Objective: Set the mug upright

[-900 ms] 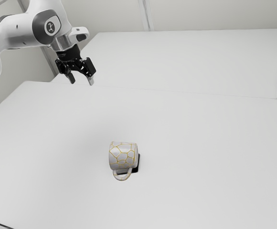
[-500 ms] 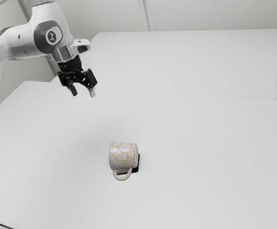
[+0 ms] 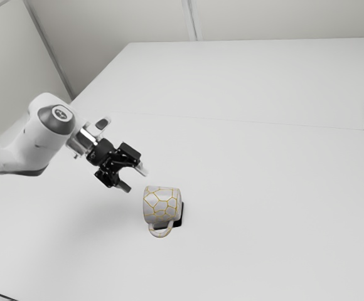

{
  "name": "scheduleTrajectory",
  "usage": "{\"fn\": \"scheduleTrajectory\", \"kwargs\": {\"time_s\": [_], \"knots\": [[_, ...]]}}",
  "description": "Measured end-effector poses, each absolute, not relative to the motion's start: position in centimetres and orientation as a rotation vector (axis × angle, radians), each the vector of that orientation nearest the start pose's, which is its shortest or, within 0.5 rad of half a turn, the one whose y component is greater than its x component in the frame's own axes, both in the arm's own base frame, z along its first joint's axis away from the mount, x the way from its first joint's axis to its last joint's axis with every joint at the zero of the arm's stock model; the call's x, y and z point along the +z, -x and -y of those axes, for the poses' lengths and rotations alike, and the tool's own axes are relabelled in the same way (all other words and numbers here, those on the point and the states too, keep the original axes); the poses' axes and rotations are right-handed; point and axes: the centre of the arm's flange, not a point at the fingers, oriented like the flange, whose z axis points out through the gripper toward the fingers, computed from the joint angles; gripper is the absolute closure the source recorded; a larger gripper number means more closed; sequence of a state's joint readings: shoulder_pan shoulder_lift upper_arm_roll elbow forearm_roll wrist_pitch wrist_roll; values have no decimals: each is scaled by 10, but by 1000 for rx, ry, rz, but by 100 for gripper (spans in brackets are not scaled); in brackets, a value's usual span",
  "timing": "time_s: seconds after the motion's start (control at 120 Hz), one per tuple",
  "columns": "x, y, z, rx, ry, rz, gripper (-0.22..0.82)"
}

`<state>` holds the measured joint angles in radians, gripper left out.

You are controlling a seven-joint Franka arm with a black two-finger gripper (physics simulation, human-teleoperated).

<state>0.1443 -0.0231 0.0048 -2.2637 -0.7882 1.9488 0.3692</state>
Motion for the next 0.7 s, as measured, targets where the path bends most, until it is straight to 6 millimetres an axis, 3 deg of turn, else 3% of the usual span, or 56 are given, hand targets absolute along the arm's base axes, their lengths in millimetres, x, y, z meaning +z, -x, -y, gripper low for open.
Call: {"fn": "scheduleTrajectory", "kwargs": {"time_s": [0.125,0.208,0.325,0.55,0.7], "knots": [[317,-496,-18,-67,-2301,-281,0],[300,-491,-17,-32,-2232,-279,0],[294,-487,-17,13,-2151,-210,0],[292,-479,1,124,-2060,-46,0],[291,-479,2,189,-2043,43,38]]}}
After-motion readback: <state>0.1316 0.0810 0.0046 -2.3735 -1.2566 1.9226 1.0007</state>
